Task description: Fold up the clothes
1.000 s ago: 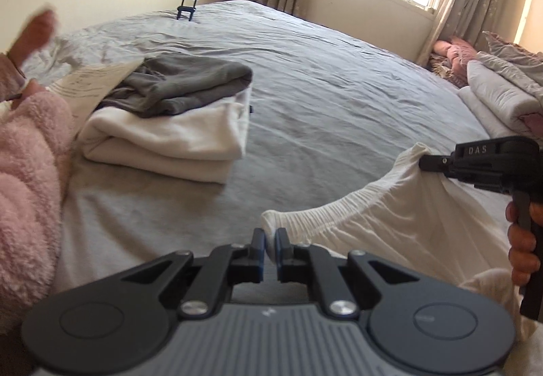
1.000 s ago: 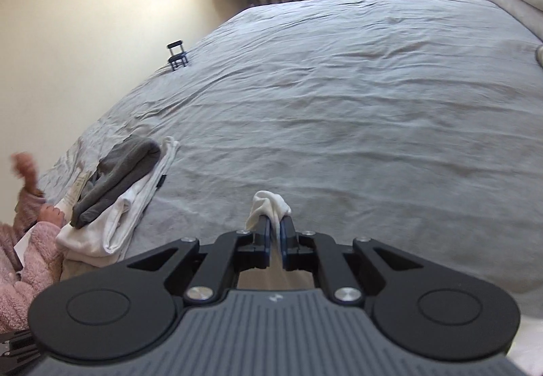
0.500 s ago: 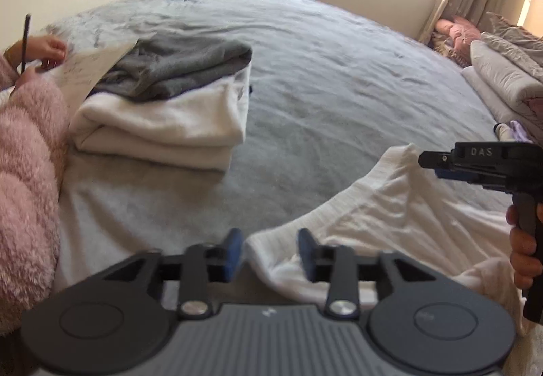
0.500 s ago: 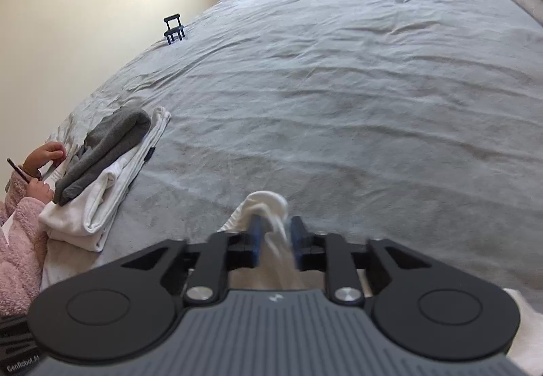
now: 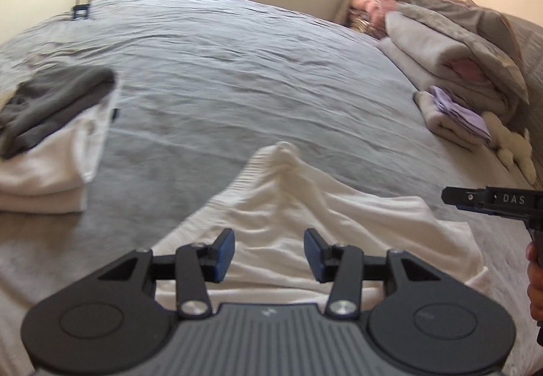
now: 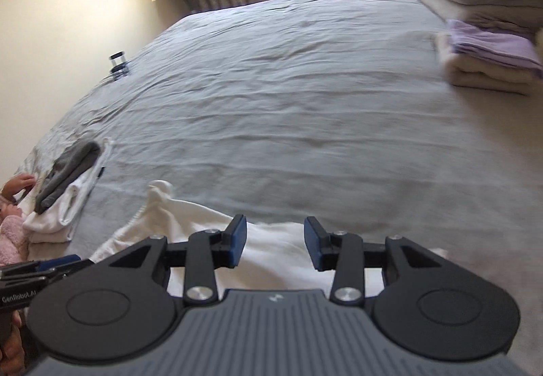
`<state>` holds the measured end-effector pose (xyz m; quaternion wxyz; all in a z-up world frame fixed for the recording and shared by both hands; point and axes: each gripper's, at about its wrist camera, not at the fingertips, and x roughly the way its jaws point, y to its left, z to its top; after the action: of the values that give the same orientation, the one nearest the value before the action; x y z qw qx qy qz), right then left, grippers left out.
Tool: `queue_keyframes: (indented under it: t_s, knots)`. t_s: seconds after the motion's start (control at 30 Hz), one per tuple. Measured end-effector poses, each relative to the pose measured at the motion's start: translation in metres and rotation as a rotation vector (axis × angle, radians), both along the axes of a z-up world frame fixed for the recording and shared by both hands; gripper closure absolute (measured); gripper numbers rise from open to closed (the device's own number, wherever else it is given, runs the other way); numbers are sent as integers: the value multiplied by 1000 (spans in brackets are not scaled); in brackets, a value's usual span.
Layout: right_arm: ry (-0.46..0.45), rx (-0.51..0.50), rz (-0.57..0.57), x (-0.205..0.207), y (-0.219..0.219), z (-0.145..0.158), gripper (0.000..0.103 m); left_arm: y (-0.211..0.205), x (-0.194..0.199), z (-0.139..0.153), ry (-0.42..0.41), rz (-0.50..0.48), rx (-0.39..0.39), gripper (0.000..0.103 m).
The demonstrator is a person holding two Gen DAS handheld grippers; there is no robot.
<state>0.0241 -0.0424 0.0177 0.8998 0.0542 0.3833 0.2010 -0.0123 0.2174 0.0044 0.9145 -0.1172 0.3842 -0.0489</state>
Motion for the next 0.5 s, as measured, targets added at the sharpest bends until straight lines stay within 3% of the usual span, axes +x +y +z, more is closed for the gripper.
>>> queue_keyframes:
  t_s: [0.27, 0.4, 0.5]
  knots:
    - [24, -44, -144, -9, -64, -14, 61, -48, 24, -1, 31, -106, -52, 57]
    - [93, 1, -185, -5, -84, -31, 61, -72, 36, -1, 46, -159, -79, 57]
    - [160, 68, -182, -2, -92, -42, 61, -86, 38, -3, 68, -221, -141, 57]
